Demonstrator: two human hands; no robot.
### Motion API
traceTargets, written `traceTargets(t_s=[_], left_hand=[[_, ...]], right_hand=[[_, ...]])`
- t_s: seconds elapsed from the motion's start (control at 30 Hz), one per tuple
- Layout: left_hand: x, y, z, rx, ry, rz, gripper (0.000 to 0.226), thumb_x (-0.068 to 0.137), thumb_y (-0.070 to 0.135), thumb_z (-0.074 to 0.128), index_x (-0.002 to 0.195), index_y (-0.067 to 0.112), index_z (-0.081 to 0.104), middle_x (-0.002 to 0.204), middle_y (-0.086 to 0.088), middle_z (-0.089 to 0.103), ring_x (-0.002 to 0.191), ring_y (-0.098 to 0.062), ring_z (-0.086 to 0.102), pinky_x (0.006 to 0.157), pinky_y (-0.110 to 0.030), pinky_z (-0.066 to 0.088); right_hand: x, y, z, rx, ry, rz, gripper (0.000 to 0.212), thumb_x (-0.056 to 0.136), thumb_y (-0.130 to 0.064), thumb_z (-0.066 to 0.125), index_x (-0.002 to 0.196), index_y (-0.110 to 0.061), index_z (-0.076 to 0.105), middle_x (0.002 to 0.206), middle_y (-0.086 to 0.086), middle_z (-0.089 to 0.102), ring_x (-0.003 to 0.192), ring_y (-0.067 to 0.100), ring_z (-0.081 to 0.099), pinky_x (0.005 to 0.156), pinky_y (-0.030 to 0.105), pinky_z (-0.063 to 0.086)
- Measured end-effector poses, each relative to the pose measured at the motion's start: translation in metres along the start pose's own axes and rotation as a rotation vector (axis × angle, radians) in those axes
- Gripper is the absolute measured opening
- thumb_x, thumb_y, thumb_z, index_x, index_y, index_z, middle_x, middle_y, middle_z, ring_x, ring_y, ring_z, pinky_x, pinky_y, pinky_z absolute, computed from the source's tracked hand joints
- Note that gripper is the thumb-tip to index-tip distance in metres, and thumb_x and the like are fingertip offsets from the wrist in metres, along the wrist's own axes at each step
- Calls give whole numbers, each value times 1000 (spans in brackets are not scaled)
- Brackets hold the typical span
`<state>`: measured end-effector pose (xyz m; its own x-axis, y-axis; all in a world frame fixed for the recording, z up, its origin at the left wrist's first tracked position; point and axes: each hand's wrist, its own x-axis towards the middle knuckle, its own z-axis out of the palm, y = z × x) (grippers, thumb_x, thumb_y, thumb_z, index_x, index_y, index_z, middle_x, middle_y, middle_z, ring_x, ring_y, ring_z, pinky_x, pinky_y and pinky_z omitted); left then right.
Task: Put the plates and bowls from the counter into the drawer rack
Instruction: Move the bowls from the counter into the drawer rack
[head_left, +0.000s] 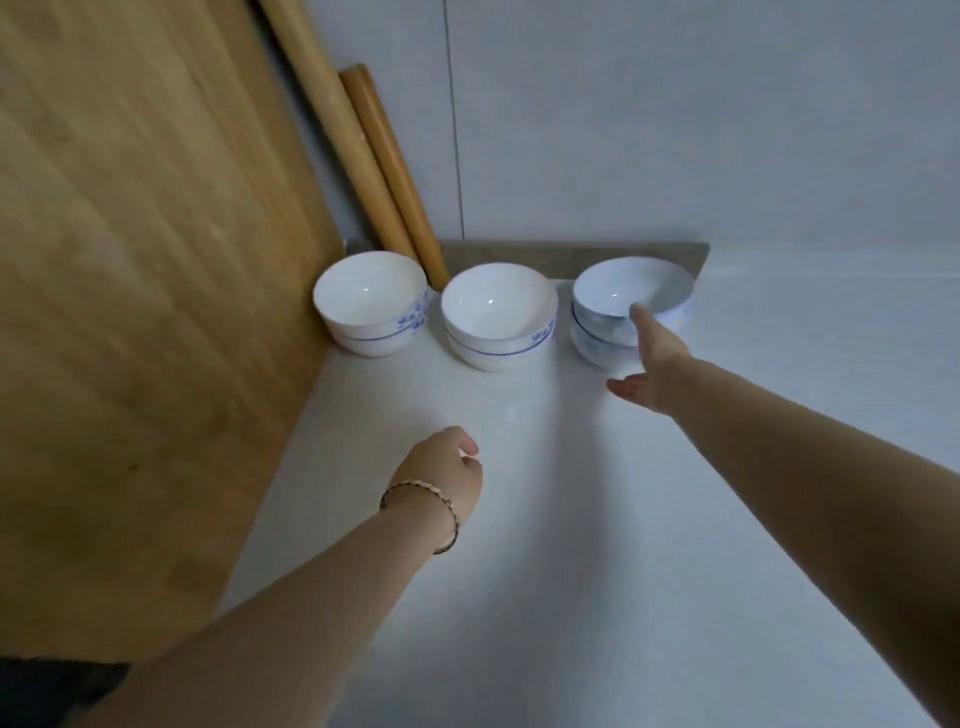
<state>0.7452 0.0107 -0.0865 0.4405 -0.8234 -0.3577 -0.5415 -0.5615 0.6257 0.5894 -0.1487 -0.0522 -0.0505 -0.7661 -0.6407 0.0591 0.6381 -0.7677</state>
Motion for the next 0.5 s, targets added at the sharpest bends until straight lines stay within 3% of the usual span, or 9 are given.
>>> traceTargets(t_s=[0.17, 0.33, 0.5], left_hand=[[34, -16, 13, -138, -26, -7, 22, 86, 6, 42, 88, 24, 55, 102, -16, 69, 87, -36, 69, 77, -38, 55], [37, -25, 21, -161, -73, 0, 24, 85, 5, 43, 82, 27, 53, 97, -17, 70, 84, -35, 70, 72, -33, 53], [18, -26, 28, -203, -83, -2, 35, 85, 4, 42, 67, 33, 49, 98, -14, 70, 82, -32, 71, 74, -30, 53]], right_hand=[[41, -12, 18, 145, 58, 9, 59, 95, -39, 44, 146, -20, 22, 151, 7, 26, 134, 34, 35, 97, 47, 49], [47, -6, 22, 167, 75, -33, 50, 97, -18, 34, 146, -21, 23, 151, 10, 25, 132, 38, 36, 85, 50, 51], [30, 10, 4, 155, 61, -4, 48, 94, -12, 31, 140, -23, 31, 148, 11, 32, 124, 44, 44, 73, 54, 56]])
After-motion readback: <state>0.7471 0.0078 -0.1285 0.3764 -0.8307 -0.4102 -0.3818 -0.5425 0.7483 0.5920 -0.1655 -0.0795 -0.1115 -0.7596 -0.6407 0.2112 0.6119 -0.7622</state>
